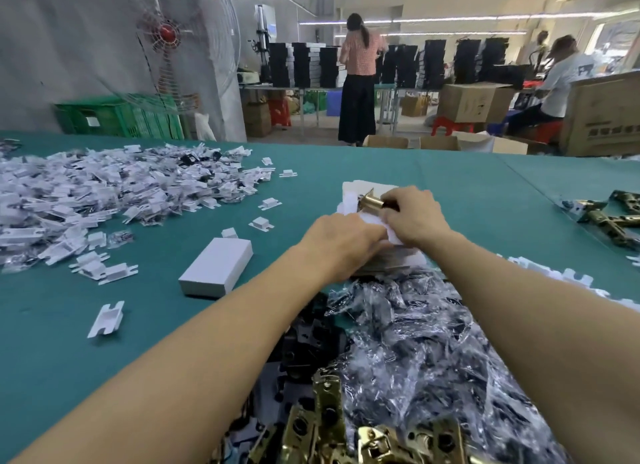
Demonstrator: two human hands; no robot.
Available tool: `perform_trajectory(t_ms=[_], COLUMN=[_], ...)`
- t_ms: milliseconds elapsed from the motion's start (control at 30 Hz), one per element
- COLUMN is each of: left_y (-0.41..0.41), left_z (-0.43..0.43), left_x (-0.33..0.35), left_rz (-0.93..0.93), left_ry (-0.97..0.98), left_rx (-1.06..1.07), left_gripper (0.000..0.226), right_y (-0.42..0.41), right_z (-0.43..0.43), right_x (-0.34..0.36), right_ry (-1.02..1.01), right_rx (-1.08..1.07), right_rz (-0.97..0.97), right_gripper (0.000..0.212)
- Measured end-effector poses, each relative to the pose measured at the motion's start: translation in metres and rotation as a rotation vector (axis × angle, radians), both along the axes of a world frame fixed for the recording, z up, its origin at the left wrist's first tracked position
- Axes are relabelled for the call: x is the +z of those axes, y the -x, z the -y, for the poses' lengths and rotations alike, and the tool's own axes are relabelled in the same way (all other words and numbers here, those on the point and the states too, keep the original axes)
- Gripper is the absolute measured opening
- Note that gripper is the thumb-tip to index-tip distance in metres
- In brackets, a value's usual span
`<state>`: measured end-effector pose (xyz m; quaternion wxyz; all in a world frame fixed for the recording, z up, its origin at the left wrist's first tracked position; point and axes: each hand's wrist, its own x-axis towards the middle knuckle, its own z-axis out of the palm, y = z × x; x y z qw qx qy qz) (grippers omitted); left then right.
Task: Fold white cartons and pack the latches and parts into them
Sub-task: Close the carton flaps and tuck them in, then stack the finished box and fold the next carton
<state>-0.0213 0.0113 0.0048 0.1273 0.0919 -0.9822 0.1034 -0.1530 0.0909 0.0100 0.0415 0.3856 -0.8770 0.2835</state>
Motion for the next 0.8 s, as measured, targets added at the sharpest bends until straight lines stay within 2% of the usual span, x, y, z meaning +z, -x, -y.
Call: perform_trajectory(t_ms=[100, 200, 267, 333, 400, 500, 567, 633, 800], left_y=[-0.001, -0.001, 0.001, 0.000, 0.000, -0.002, -0.002, -0.001, 0.001], left_z=[-0.005, -0.015, -0.017, -0.018, -0.017, -0.017, -0.017, -0.017, -0.016], left_x=[-0.001, -0.001, -0.003, -0.004, -0.002, 0.001, 0.000, -0.001, -0.002], left_rz=[-0.023, -0.112, -0.186, -0.242, -0.286, -0.276, -0.272, -0.280, -0.299], left_ry=[0.103, 0.075, 0.000, -0.100, -0.213, -0.310, -0.320, -0.321, -0.302], left_rx=[-0.031, -0.002, 0.042, 0.074, 0.113, 0.163, 0.166, 0.162, 0.167], left_gripper=[0.023, 0.014, 0.026, 0.026, 0.025, 0.027, 0.024, 0.021, 0.019], right_y=[0.011, 0.019, 0.024, 0.026, 0.024, 0.019, 0.014, 0.004, -0.012], right_z=[0.000, -0.005, -0.009, -0.013, -0.017, -0.021, -0.022, -0.022, -0.016], right_x=[0.002, 0.009, 0.009, 0.006, 0.004, -0.002, -0.004, -0.002, 0.004], right_ry=[0.314, 0.695, 0.824, 0.898, 0.916, 0.792, 0.678, 0.653, 0.659], right_rx=[-0.188, -0.350, -0.405, -0.434, -0.442, -0.398, -0.328, -0.251, -0.187], right_rz=[0.288, 0.620, 0.688, 0.705, 0.736, 0.674, 0.537, 0.447, 0.379], right_gripper=[0.017, 0.016, 0.018, 0.018, 0.008, 0.025, 0.029, 0.028, 0.038])
